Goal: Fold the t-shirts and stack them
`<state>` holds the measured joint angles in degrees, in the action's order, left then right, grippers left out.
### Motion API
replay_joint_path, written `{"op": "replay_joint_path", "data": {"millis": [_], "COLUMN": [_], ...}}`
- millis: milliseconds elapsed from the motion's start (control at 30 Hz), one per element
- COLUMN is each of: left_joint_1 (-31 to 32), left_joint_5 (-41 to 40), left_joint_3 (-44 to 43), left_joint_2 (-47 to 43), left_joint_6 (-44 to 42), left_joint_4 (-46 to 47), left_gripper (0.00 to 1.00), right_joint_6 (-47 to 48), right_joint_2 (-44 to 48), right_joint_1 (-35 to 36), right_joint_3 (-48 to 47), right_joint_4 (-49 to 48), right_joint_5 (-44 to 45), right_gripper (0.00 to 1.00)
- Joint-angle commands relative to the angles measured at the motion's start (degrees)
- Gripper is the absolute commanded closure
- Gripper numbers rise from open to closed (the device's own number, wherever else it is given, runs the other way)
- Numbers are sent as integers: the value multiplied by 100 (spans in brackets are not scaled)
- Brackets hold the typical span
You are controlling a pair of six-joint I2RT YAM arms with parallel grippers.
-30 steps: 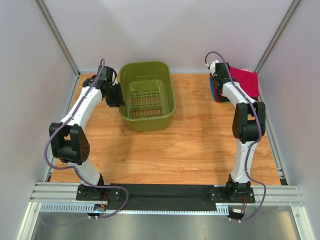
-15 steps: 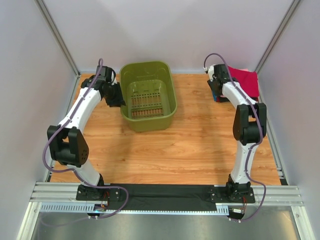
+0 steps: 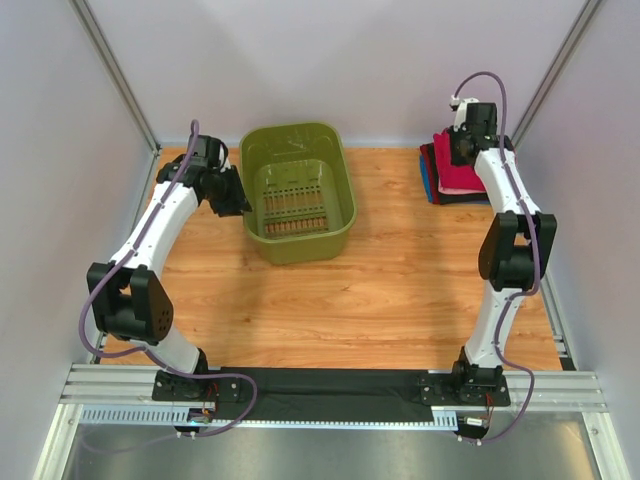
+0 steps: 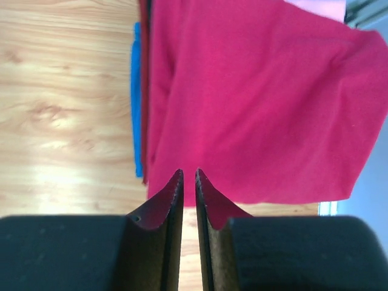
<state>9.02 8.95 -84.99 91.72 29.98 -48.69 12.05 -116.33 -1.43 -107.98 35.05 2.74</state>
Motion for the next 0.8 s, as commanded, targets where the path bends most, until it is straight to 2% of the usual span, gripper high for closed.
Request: {"op": "replay_joint_path", "data": {"millis": [0, 100, 167, 267, 300, 400, 500, 633, 767], "left_joint_1": [12, 21, 30, 30, 39, 109, 276, 740, 1329], "left_joint_5": [81, 116, 107, 116, 151, 238, 493, 599, 740], "left_joint_3": [0, -105, -175, -220, -237, -272, -273, -27, 692], "left_joint_2": [-102, 47, 117, 188, 214, 232, 171, -75, -584], "left_joint_6": [184, 219, 210, 123, 96, -35, -150, -159, 34], "left_joint_4": [202, 193, 141, 166, 175, 219, 307, 307, 631], "left_gripper": [61, 62, 62, 68, 78, 100, 100, 100, 100], "right_joint_6": [-414, -572, -581, -529, -555, -651, -852, -1616, -2347], "right_joint_2": [-547, -838, -961, -1040, -1023, -778, -637, -57, 610], "right_joint_1": [-85, -103, -129, -147, -156, -200, -200, -226, -252], "right_joint_3": [-372, -338, -259, -214, -223, -346, -837, -1593, -2094], "right_joint_4": [222, 222, 178, 160, 160, 186, 590, 1493, 2110], "right_joint_5": [6, 51, -45, -177, -186, -186, 15, 568, 218], "right_gripper": [87, 88, 84, 82, 81, 80, 75, 60, 52]}}
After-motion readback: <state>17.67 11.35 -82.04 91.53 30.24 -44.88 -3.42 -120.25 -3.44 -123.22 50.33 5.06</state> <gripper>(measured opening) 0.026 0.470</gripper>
